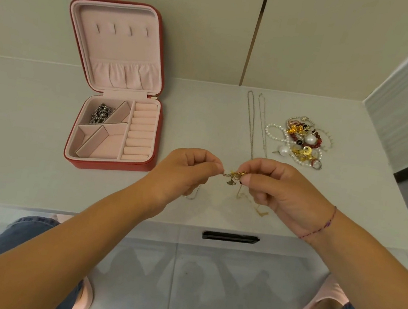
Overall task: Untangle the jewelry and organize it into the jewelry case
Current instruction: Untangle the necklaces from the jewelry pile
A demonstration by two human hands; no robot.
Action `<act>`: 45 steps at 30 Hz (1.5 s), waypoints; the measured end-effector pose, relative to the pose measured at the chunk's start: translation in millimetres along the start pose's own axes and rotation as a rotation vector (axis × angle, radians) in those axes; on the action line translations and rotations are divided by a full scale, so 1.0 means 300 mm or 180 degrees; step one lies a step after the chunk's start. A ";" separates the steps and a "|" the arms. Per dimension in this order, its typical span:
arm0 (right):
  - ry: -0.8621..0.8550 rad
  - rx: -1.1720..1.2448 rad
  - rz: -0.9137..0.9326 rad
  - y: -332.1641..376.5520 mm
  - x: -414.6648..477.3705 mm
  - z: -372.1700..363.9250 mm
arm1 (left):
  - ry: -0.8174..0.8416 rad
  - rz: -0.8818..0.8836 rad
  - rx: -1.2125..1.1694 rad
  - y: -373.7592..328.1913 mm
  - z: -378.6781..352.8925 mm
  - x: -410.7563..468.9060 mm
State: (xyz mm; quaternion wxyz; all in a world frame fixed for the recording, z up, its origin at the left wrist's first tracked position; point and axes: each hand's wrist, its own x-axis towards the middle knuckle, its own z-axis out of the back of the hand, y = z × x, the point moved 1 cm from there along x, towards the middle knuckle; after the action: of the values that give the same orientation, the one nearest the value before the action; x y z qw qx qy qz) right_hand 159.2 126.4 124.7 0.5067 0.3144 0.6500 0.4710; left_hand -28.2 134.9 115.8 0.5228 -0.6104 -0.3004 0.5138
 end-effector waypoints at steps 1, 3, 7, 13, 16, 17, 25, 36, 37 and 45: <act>0.0005 -0.0016 0.0031 -0.004 0.003 0.001 | 0.0022 0.0015 -0.0037 0.002 -0.002 0.000; -0.0008 -0.0085 0.0054 -0.008 0.006 0.002 | 0.0053 0.0010 -0.0097 0.001 -0.004 0.000; 0.0024 -0.0047 -0.0057 -0.013 0.009 -0.002 | 0.0112 -0.0077 -0.0115 -0.004 -0.005 0.000; -0.0026 0.0012 0.0050 -0.020 0.014 -0.002 | 0.0217 -0.0066 -0.0118 -0.011 -0.011 -0.003; 0.0008 0.0360 0.0039 -0.013 0.015 0.000 | 0.0244 -0.0023 -0.0143 -0.013 -0.013 -0.003; 0.0053 0.0500 0.0043 -0.012 0.016 0.002 | 0.0256 -0.0018 -0.0164 -0.014 -0.013 -0.004; 0.0175 0.0963 -0.0093 0.007 0.002 -0.004 | 0.0232 -0.0014 -0.0169 -0.032 -0.015 -0.014; 0.0395 0.0717 0.0002 0.007 0.000 -0.003 | 0.0168 0.0014 -0.0228 -0.029 -0.010 -0.008; 0.0402 0.0771 0.0037 0.006 0.002 0.000 | 0.0210 0.0027 -0.0215 -0.033 -0.011 -0.011; 0.0494 0.0915 0.0313 0.013 0.000 0.019 | 0.0279 0.0062 -0.0070 -0.036 -0.016 -0.019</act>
State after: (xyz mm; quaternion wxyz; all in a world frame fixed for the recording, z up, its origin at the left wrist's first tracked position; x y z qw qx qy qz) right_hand 164.4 129.5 128.0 0.3812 0.3778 0.7317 0.4202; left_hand -23.3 131.1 127.4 0.5237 -0.6408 -0.2769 0.4883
